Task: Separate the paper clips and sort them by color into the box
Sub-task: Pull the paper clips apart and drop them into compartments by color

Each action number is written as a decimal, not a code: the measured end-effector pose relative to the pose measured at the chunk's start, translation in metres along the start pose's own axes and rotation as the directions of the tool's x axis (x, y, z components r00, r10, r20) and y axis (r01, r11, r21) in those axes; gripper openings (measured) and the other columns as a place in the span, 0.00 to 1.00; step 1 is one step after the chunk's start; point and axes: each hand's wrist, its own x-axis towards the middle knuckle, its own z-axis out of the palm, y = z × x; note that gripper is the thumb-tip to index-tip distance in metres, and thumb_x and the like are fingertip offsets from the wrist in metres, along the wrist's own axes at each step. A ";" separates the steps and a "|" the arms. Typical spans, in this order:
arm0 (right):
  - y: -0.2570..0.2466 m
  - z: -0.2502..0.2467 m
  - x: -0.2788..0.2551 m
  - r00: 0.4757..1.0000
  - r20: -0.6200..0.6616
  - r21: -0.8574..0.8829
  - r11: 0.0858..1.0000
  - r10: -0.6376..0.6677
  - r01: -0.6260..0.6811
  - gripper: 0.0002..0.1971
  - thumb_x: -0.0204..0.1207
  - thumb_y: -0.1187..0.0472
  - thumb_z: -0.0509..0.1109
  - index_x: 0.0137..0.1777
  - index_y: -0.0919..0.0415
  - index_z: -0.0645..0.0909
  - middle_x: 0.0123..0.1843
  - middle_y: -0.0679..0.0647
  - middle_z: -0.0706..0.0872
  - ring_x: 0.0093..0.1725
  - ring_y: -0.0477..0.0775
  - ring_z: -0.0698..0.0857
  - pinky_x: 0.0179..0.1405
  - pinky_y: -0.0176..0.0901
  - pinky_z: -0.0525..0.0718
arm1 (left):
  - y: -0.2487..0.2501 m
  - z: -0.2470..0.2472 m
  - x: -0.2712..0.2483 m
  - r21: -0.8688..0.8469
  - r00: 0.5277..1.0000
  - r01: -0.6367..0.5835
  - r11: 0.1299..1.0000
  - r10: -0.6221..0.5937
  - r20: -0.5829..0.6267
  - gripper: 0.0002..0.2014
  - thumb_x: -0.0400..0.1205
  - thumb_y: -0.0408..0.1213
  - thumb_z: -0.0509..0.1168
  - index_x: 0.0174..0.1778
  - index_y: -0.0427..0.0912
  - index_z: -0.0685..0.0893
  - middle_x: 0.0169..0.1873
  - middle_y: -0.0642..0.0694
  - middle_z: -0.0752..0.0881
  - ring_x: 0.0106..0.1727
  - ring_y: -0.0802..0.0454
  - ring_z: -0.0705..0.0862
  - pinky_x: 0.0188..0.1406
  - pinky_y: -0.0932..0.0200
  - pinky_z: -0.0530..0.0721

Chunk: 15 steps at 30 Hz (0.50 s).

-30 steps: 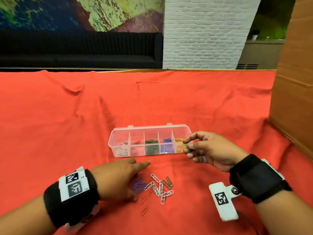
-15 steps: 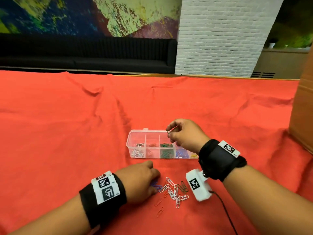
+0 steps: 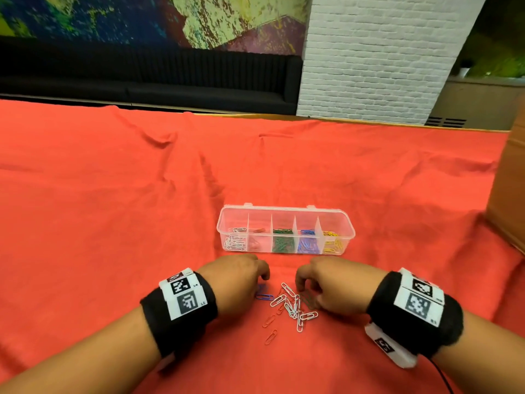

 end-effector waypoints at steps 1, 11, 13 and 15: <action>0.003 0.002 0.001 1.000 -0.006 0.031 0.999 0.008 -0.008 0.12 0.70 0.56 0.71 0.54 0.46 0.81 0.44 0.45 0.85 0.44 0.50 0.84 0.45 0.47 0.84 | -0.001 0.000 0.000 -0.004 1.000 -0.011 1.000 0.011 -0.001 0.14 0.82 0.45 0.62 0.63 0.56 0.81 0.58 0.51 0.81 0.58 0.47 0.84 0.58 0.51 0.82; 0.025 -0.012 -0.001 0.990 0.131 0.551 0.827 0.053 -0.117 0.06 0.74 0.71 0.71 0.47 0.61 0.79 0.33 0.58 0.89 0.28 0.49 0.86 0.29 0.40 0.83 | 0.028 0.000 0.016 0.197 0.939 -0.345 0.918 0.333 0.089 0.20 0.85 0.44 0.57 0.74 0.62 0.75 0.60 0.49 0.81 0.56 0.44 0.78 0.56 0.48 0.80; 0.029 -0.012 -0.002 0.991 0.106 0.593 0.796 0.077 -0.125 0.09 0.77 0.72 0.66 0.54 0.62 0.80 0.34 0.55 0.88 0.30 0.49 0.86 0.28 0.40 0.83 | 0.044 -0.003 0.028 0.311 0.925 -0.379 0.872 0.366 0.103 0.15 0.83 0.44 0.59 0.66 0.58 0.80 0.52 0.48 0.82 0.52 0.41 0.79 0.47 0.47 0.82; 0.034 -0.013 -0.003 0.991 0.084 0.565 0.814 0.106 -0.135 0.10 0.79 0.73 0.63 0.52 0.60 0.82 0.35 0.54 0.87 0.30 0.49 0.86 0.26 0.37 0.81 | 0.059 -0.007 0.037 0.357 0.919 -0.393 0.847 0.377 0.117 0.10 0.83 0.45 0.61 0.57 0.55 0.84 0.48 0.49 0.82 0.50 0.41 0.79 0.41 0.51 0.78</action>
